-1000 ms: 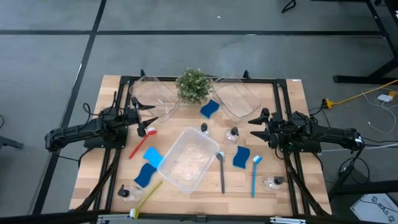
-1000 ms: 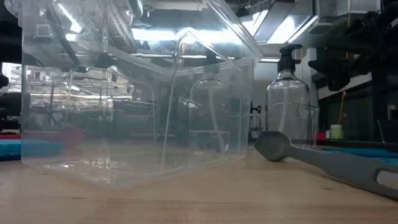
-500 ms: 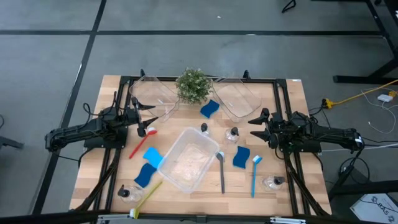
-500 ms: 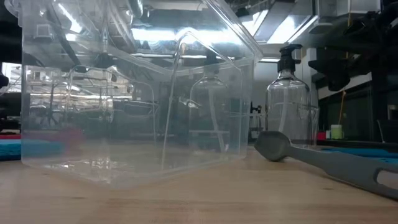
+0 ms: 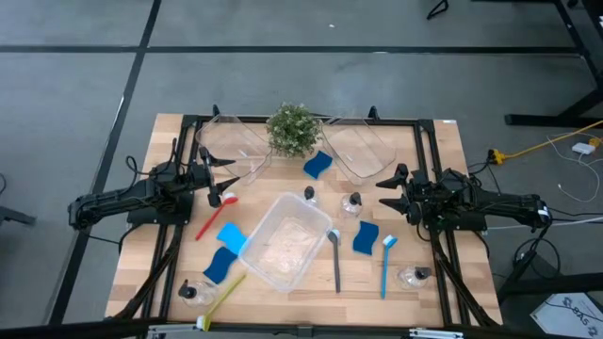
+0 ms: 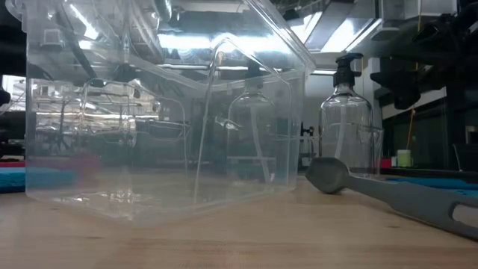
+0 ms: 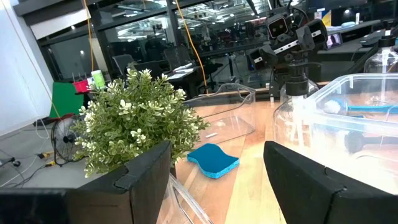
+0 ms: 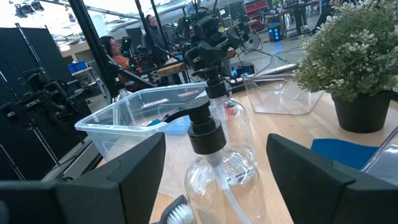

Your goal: Pick & Place Kitchen Sink Supplies

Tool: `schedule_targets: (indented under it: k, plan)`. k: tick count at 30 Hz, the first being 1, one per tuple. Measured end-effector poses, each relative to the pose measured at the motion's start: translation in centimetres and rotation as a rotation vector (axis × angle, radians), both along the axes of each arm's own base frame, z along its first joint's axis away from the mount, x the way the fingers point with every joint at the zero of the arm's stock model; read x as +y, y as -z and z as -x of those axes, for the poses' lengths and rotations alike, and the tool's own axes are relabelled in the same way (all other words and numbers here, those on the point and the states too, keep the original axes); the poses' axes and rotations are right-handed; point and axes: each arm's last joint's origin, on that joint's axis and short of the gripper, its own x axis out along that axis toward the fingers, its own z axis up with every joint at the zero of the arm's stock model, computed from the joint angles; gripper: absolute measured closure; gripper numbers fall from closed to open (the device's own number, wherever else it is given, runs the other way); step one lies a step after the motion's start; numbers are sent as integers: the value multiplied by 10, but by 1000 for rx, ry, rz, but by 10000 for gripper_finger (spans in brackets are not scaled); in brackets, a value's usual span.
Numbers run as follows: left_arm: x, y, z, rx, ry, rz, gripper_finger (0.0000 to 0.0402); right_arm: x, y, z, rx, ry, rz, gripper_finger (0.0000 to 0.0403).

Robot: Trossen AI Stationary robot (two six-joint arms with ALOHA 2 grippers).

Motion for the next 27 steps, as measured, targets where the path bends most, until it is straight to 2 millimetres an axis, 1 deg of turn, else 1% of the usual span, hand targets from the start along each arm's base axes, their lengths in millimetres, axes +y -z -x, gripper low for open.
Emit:
schedule_targets:
  k: [9,14,19,27]
  plan:
    - [0,0,0,0,0,0,151,0,0,0,0,0,-5,124]
    - [0,0,0,0,0,0,151,0,-1,0,-4,-1,-76,124]
    - [0,0,0,0,0,0,151,0,-1,0,-8,1,-76,124]
    - [0,0,0,0,0,0,151,-3,-7,0,-74,114,-77,124]
